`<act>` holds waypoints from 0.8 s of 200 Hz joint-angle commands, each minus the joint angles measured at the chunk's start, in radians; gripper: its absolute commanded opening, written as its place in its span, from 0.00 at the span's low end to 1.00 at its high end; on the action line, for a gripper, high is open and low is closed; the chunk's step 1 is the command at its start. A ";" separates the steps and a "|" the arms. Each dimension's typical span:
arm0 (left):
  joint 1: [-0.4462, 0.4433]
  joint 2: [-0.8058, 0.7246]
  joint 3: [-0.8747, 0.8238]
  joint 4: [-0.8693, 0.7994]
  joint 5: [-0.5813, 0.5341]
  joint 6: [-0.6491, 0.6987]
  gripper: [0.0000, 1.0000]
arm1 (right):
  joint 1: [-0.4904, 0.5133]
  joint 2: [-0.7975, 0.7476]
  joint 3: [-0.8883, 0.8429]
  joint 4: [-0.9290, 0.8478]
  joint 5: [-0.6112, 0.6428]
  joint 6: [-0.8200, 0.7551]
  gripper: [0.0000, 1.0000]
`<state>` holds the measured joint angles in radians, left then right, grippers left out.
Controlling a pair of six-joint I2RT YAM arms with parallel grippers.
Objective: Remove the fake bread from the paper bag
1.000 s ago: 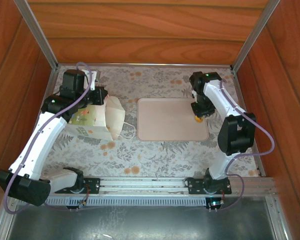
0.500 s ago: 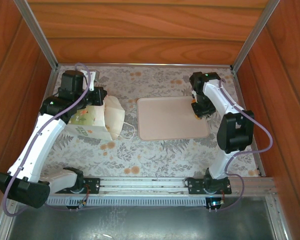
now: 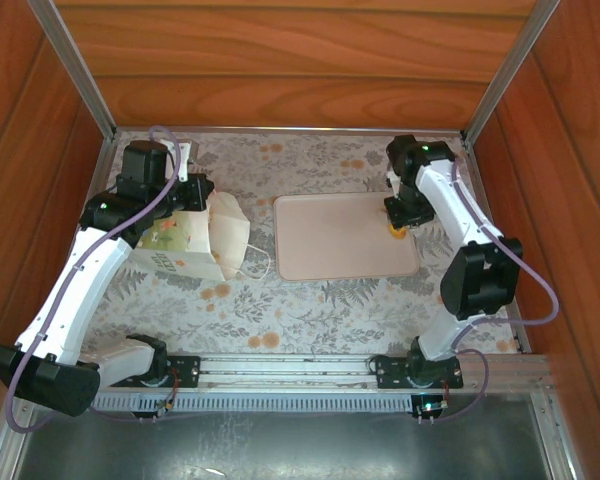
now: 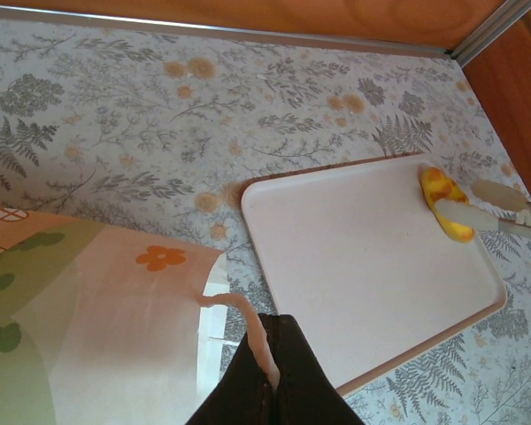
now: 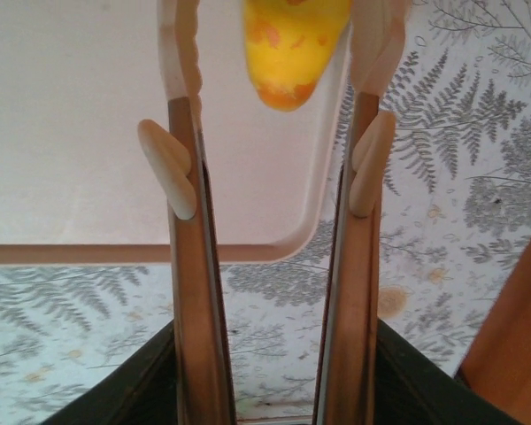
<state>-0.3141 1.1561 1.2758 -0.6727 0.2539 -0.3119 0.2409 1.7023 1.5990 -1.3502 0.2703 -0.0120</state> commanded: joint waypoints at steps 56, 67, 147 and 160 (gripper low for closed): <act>0.003 -0.016 -0.007 0.039 -0.021 -0.015 0.00 | 0.174 0.064 0.051 0.140 -0.281 0.116 0.45; 0.003 -0.018 -0.010 0.039 -0.022 -0.016 0.00 | 0.209 0.116 0.098 0.140 -0.272 0.133 0.44; 0.003 -0.044 -0.019 0.041 -0.043 -0.016 0.00 | 0.334 0.392 0.376 0.138 -0.212 0.258 0.44; 0.003 -0.049 -0.020 0.041 -0.044 -0.015 0.00 | 0.337 0.407 0.388 0.142 -0.214 0.267 0.44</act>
<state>-0.3141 1.1397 1.2606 -0.6662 0.2279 -0.3298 0.5720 2.0937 1.9423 -1.2079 0.0429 0.2123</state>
